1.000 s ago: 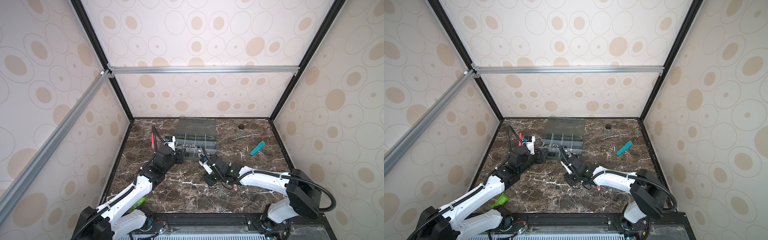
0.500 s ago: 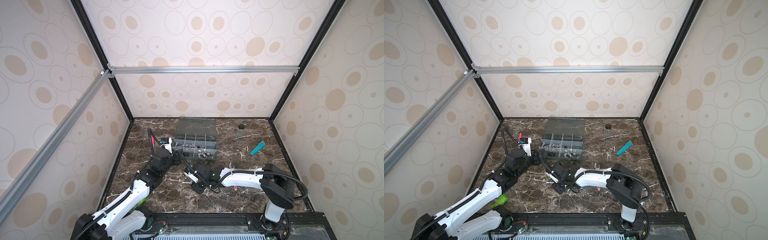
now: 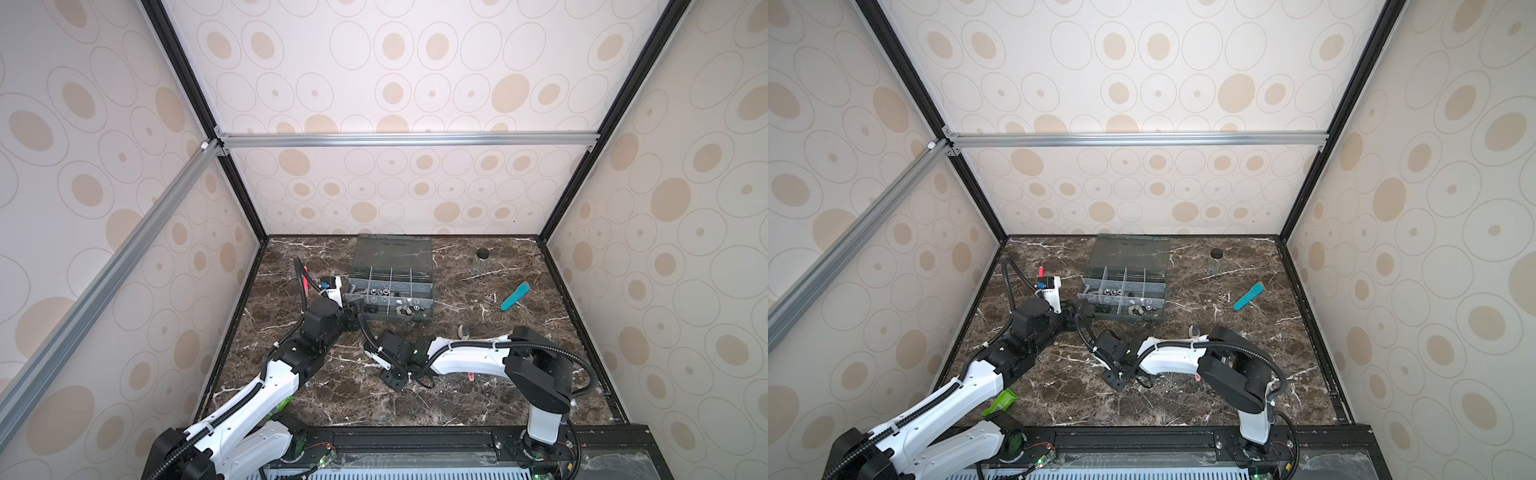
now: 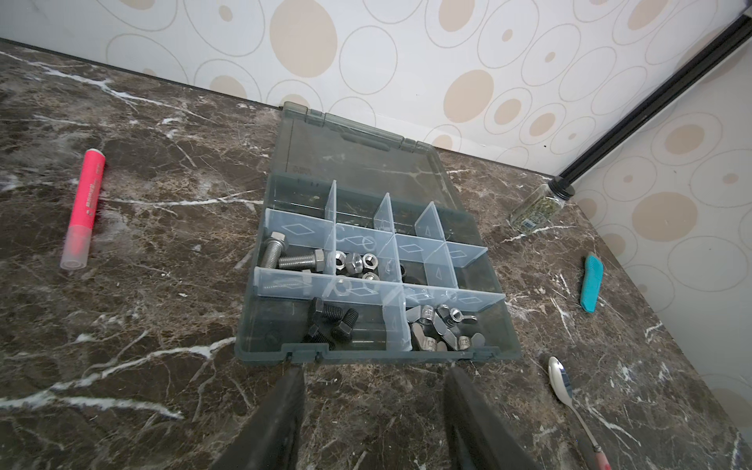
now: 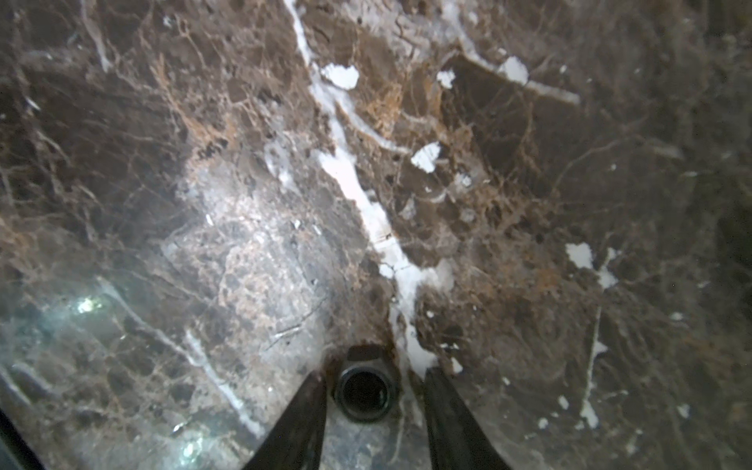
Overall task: Sort the screws and nuts into containers
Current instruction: 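Move the right gripper to the last black hex nut and close on it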
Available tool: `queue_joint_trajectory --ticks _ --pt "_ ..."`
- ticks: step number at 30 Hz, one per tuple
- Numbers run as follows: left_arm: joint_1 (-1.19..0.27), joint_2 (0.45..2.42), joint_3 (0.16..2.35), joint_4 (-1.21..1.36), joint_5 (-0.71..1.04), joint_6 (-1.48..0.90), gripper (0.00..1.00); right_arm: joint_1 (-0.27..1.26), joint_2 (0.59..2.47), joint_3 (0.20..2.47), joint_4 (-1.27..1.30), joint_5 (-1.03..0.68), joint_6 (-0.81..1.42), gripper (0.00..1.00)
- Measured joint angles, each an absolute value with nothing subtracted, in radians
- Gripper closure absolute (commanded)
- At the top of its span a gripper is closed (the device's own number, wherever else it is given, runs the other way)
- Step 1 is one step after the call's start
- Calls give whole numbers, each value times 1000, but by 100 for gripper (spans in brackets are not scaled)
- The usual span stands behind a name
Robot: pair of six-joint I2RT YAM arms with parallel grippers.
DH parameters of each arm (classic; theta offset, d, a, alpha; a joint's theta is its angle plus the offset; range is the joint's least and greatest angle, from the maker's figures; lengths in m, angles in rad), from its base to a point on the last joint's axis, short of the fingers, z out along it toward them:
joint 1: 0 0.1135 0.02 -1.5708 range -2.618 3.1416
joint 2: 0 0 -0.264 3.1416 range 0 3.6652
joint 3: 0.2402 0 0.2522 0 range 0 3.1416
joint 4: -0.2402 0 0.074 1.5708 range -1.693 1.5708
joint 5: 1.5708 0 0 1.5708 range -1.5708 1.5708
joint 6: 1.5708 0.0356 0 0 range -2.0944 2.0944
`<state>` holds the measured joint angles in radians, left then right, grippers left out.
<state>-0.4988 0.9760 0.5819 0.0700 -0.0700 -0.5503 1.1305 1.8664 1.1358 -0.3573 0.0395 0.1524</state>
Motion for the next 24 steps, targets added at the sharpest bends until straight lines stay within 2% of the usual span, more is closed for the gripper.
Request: queue_joint_trajectory --ticks 11,24 --pt "-498 974 578 70 -70 -554 44 1134 1882 1156 -359 76 170 77" --pt "-494 943 565 69 -72 -553 44 1135 1866 1132 -327 118 210 83"
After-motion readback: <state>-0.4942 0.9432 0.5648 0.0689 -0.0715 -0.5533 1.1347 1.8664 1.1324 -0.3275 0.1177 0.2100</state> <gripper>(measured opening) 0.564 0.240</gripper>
